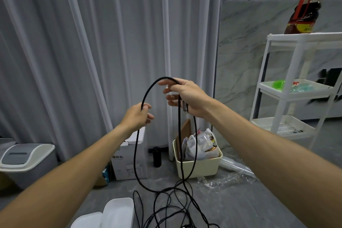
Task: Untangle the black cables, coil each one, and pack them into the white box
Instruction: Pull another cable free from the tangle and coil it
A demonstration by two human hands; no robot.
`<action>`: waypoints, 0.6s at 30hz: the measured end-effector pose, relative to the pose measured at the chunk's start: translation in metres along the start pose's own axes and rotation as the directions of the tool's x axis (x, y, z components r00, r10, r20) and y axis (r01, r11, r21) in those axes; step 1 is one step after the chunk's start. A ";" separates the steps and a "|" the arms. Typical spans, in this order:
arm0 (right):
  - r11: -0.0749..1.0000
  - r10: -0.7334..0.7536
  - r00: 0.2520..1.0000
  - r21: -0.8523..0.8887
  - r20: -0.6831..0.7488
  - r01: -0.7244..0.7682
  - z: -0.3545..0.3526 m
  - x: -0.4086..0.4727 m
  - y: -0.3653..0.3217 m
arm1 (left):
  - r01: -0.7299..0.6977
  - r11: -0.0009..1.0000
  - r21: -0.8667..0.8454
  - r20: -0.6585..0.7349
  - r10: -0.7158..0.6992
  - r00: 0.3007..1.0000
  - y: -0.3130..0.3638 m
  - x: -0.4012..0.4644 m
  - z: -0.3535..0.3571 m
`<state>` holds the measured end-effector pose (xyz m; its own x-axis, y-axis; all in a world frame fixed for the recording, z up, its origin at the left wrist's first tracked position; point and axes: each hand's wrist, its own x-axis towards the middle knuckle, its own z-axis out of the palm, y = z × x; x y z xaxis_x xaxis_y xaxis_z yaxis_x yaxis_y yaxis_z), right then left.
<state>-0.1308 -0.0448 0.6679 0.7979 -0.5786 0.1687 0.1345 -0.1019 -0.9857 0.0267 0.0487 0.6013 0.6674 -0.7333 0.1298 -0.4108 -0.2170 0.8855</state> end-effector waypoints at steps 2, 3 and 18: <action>0.997 0.046 0.999 -0.058 0.012 -0.045 -0.004 0.001 -0.001 | -0.021 0.998 -0.067 -0.031 0.019 0.999 0.001 0.002 -0.001; 0.992 0.073 0.997 -0.102 0.014 -0.071 -0.005 0.001 0.000 | -0.035 0.994 -0.108 -0.048 0.030 0.998 0.003 0.003 -0.002; 0.994 -0.009 0.985 -0.107 -0.174 -0.010 -0.007 0.006 -0.003 | -0.126 0.983 -0.131 -0.069 0.117 0.991 0.028 -0.004 -0.009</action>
<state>-0.1303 -0.0537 0.6722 0.6826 -0.7094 0.1757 0.0630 -0.1824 -0.9812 0.0184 0.0511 0.6298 0.6561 -0.7072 0.2636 -0.4064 -0.0367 0.9130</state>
